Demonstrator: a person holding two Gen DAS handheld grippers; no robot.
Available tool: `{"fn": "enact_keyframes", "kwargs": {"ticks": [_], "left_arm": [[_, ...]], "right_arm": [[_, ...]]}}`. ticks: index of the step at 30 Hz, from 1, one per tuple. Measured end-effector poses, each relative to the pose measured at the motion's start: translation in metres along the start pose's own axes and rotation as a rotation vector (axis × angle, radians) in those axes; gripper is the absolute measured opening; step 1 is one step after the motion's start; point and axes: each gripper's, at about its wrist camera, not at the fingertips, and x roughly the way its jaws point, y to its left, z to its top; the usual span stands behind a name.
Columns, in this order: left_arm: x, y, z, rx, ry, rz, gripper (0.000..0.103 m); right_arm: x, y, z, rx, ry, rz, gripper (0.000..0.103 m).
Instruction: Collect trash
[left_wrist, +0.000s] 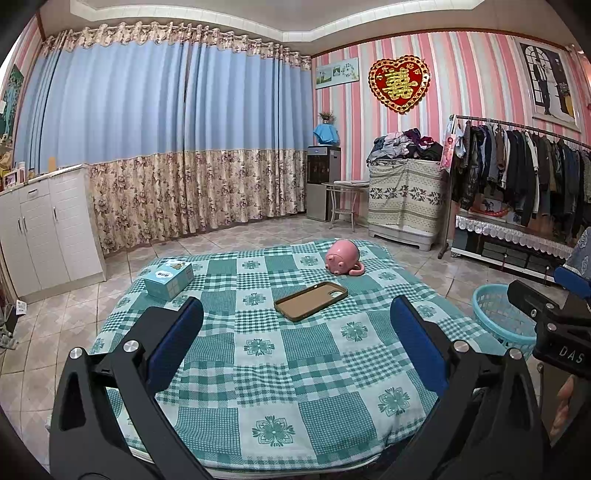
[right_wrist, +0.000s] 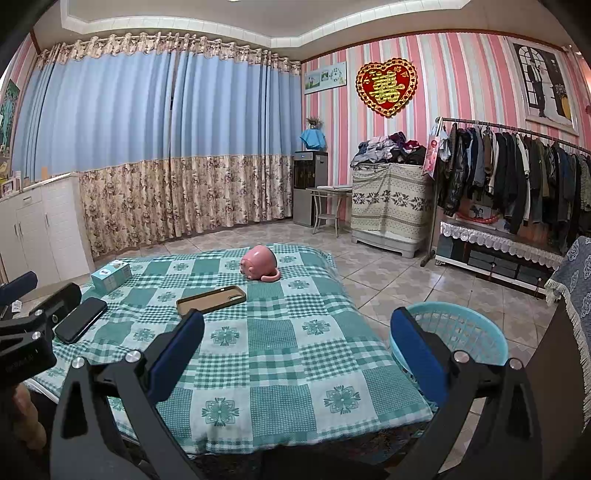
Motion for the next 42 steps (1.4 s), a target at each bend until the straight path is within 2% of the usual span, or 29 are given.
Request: {"fn": "enact_keyframes", "kwargs": {"ticks": [42], "left_arm": [[-0.0015, 0.0021, 0.0025, 0.007, -0.011, 0.005, 0.098]], "right_arm": [[-0.0002, -0.0002, -0.0005, 0.000, -0.003, 0.001, 0.099]]}}
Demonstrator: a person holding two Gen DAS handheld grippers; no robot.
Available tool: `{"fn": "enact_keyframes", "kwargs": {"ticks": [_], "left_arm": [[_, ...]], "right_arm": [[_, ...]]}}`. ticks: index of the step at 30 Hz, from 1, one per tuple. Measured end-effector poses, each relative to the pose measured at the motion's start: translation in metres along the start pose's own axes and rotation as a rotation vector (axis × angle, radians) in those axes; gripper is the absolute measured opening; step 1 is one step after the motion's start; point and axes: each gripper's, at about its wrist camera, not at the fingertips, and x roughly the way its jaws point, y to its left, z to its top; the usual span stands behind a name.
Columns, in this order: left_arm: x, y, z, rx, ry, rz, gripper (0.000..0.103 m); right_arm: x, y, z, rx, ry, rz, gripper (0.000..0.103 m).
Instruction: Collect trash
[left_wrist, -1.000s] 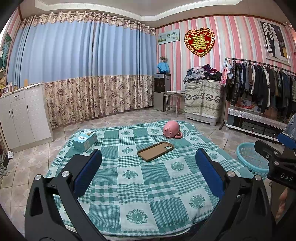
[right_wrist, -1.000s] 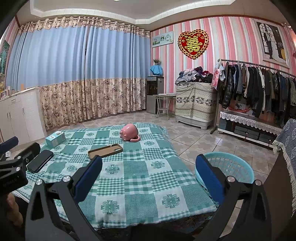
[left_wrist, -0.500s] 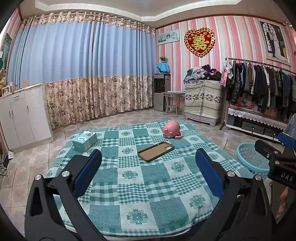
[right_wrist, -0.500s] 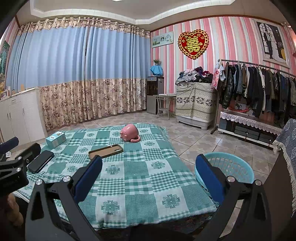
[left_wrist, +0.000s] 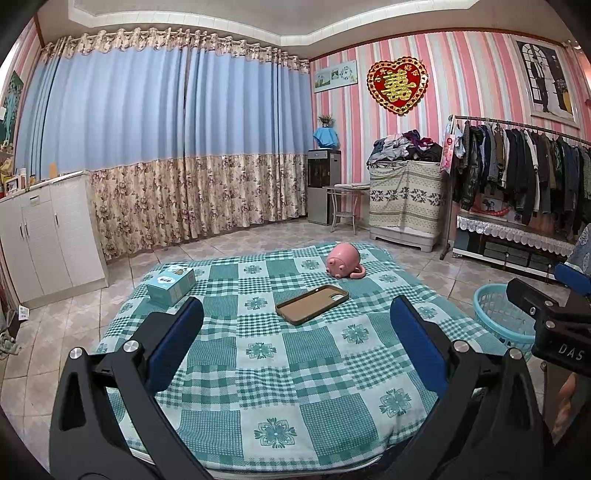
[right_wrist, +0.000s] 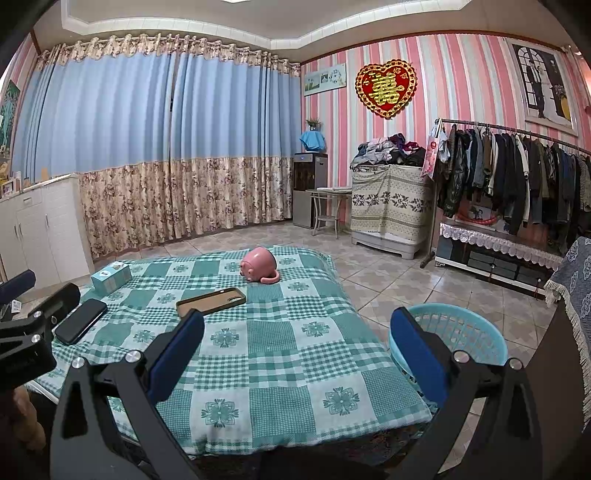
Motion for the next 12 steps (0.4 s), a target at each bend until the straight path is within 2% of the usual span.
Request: {"fn": "enact_keyframes", "kwargs": {"ticks": [12], "left_arm": [[-0.0004, 0.0024, 0.0032, 0.013, 0.002, -0.005, 0.098]], "right_arm": [[-0.0004, -0.0001, -0.0002, 0.000, 0.001, -0.001, 0.099]]}}
